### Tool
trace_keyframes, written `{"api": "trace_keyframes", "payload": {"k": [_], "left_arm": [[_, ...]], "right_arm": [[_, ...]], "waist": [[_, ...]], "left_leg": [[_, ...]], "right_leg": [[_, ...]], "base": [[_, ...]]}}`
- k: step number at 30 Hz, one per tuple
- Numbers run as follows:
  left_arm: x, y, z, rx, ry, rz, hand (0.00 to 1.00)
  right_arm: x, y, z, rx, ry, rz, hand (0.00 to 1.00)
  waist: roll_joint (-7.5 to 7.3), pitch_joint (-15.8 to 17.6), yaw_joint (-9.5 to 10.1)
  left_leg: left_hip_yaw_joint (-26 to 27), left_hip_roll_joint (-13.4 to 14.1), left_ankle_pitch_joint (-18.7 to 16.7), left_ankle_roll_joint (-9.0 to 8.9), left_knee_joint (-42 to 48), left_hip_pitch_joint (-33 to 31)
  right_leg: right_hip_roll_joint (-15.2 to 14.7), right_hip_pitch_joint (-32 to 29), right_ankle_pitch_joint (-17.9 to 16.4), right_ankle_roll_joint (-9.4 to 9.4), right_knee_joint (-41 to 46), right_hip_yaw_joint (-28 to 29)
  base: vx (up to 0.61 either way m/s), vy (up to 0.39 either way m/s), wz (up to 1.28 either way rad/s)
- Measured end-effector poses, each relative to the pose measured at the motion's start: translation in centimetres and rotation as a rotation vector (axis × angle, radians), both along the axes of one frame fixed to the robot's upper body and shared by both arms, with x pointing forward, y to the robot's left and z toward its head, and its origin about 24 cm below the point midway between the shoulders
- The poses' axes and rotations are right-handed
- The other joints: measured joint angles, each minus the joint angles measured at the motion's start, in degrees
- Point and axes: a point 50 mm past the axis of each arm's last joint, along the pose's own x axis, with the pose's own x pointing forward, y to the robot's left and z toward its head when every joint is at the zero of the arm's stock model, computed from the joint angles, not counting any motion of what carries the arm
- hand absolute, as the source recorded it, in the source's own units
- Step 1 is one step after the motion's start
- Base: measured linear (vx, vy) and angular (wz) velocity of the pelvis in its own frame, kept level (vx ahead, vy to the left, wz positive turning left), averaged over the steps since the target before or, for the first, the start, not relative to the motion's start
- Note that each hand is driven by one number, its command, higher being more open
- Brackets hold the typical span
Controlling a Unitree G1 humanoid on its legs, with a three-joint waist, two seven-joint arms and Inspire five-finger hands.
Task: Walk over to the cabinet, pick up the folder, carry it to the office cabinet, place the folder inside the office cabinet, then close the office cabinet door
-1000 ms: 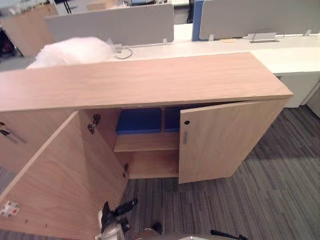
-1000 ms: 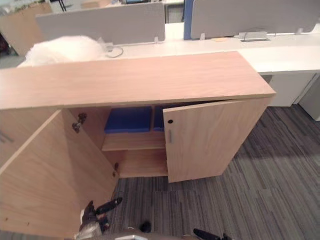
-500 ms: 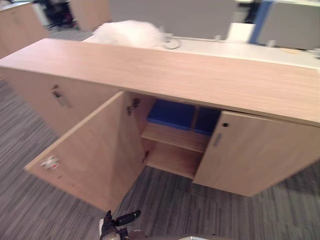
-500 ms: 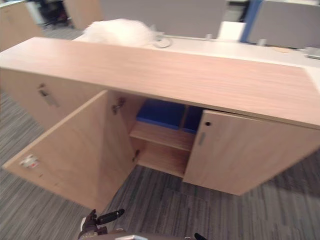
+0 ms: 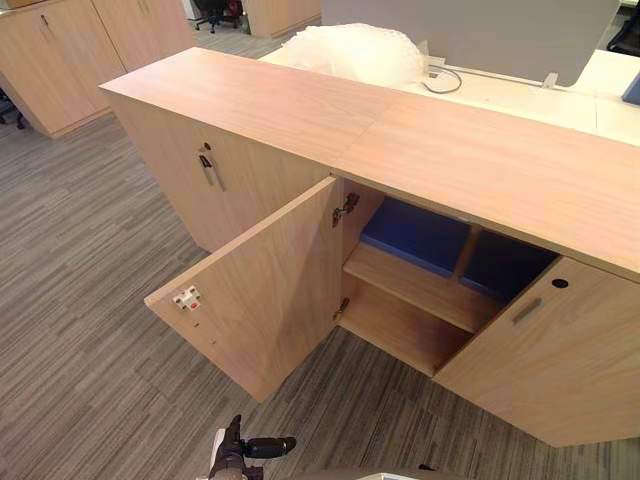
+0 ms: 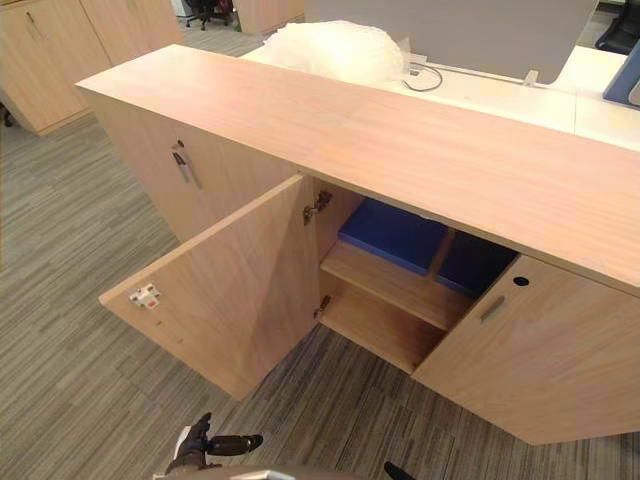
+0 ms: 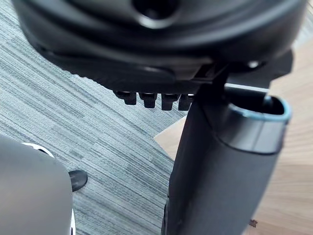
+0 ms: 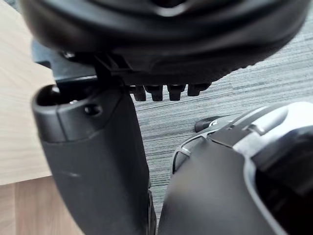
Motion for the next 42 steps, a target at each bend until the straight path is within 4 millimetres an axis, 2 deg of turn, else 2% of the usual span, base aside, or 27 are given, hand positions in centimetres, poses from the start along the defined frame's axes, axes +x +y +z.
{"api": "trace_keyframes", "payload": {"k": [1, 3, 4, 5, 6, 7, 8, 9, 12, 17, 24, 28, 36, 42], "left_arm": [[0.1, -0.1, 0.0, 0.003, -0.004, -0.017, 1.00], [0.3, -0.5, 0.0, 0.005, -0.007, -0.058, 1.00], [0.5, -0.9, 0.1, 0.003, -0.012, -0.076, 1.00], [0.5, -0.5, 0.0, 0.015, -0.005, -0.073, 1.00], [0.5, -0.4, 0.0, 0.019, 0.000, -0.070, 1.00], [0.6, 0.3, 0.1, 0.032, 0.000, -0.056, 1.00], [0.5, 0.8, 0.1, 0.039, 0.004, -0.034, 1.00], [0.4, 1.0, 0.1, 0.041, 0.005, -0.017, 1.00], [-0.4, 0.9, -0.2, -0.007, 0.014, 0.119, 1.00], [0.2, 2.0, 0.3, -0.044, -0.053, 0.292, 1.00], [3.0, 3.2, 2.3, -0.009, -0.203, 0.317, 1.00], [5.5, 3.7, 4.5, 0.040, -0.337, 0.261, 1.00], [9.5, 4.0, 7.6, 0.076, -0.498, 0.183, 1.00], [12.3, 5.6, 10.0, 0.130, -0.591, 0.154, 1.00]], "right_arm": [[0.2, -0.1, 0.0, -0.002, 0.000, 0.020, 1.00], [0.3, -0.5, 0.1, -0.012, -0.004, 0.030, 1.00], [0.4, -0.8, 0.2, -0.019, -0.011, 0.029, 1.00], [1.0, -0.6, 0.2, -0.021, -0.027, 0.052, 1.00], [1.1, -0.4, 0.2, -0.018, -0.028, 0.063, 1.00], [1.1, 0.3, 0.1, 0.000, -0.026, 0.062, 1.00], [1.0, 0.8, -0.1, 0.015, -0.022, 0.057, 1.00], [0.8, 0.8, -0.1, 0.018, -0.016, 0.059, 1.00], [0.7, 0.0, 0.0, -0.002, -0.016, 0.053, 1.00], [-0.3, 0.0, 0.0, -0.002, 0.008, 0.049, 1.00], [-0.8, 0.2, -0.1, 0.013, 0.003, 0.046, 1.00], [-1.4, 0.4, -0.1, 0.015, 0.002, 0.043, 1.00], [-2.1, 0.1, 0.0, 0.002, -0.009, 0.054, 1.00], [-2.0, 0.1, 0.0, 0.006, -0.016, 0.061, 1.00]], "waist": [[-0.07, 0.1, -0.31], [0.83, 0.0, -0.95], [1.66, 0.6, -1.30], [1.12, 1.0, -1.72], [0.68, 1.1, -1.78], [-1.39, 0.8, -1.62], [-2.27, 0.4, -1.66], [-2.12, 0.1, -1.55], [-0.39, -0.3, -1.53], [-1.17, -0.5, -1.68], [-1.40, -0.7, -1.66], [-1.65, -1.0, -1.48], [-0.79, -2.4, -1.85], [-0.74, -2.4, -1.87]], "left_leg": [[-1.4, -0.2, 0.8, 0.11, -0.8, -0.1], [-4.2, -0.2, 1.5, 1.01, -0.6, -1.0], [-5.9, 0.9, 1.5, 1.04, -0.5, -1.4], [-7.8, 1.1, 1.6, 0.97, -0.3, -1.7], [-8.5, 1.0, 1.6, 0.87, -0.4, -1.8], [-9.7, -0.1, 1.9, -0.02, -0.6, -1.8], [-11.1, -0.3, 2.0, -1.06, -1.6, -1.5], [-11.3, 0.1, 2.5, -1.53, -2.2, -1.4], [-11.6, 1.7, 3.7, -2.82, -4.2, -1.4], [-12.9, 3.4, 4.0, -3.42, -4.7, -0.2], [-12.8, 3.1, 4.0, -3.43, -4.7, 0.0], [-12.7, 2.6, 4.0, -3.41, -4.4, -0.2], [-11.9, 2.2, 4.6, -3.08, -4.2, -0.9], [-11.4, 2.6, 4.6, -3.14, -4.2, -0.9]], "right_leg": [[-0.3, -0.6, 0.1, 0.09, 1.5, -0.2], [-0.9, -4.0, -0.1, -0.22, 8.9, 3.0], [0.1, -7.8, -3.9, -0.78, 14.0, 11.2], [2.7, -8.8, -7.5, -0.38, 10.6, 19.2], [3.3, -8.8, -7.4, -0.44, 7.9, 21.1], [2.9, -8.9, -3.2, -0.61, 1.5, 21.8], [2.5, -8.3, -3.9, 1.11, 0.2, 21.4], [2.9, -7.9, -3.7, 0.92, -0.8, 20.9], [5.4, -7.4, -3.0, -0.19, -3.1, 20.4], [7.1, -5.0, -2.4, -1.09, -4.5, 19.1], [6.9, -4.8, -1.4, -1.44, -4.9, 19.5], [6.5, -5.0, -0.9, -1.18, -5.1, 20.1], [6.4, -5.9, -0.4, -1.08, -5.6, 21.0], [6.8, -5.9, 0.1, -1.34, -6.2, 21.6]], "base": [[0.05, -0.039, 0.52], [0.07, -0.030, 0.70], [0.04, -0.069, 0.83], [0.02, -0.106, 0.82], [0.00, -0.158, 0.79], [-0.01, -0.217, 0.68], [0.01, -0.229, 0.57], [0.01, -0.248, 0.32], [0.00, -0.160, 0.03], [0.01, -0.083, 0.13], [-0.03, 0.040, -0.01], [-0.06, 0.055, -0.05], [-0.08, 0.037, -0.05], [-0.02, 0.011, -0.05]]}}
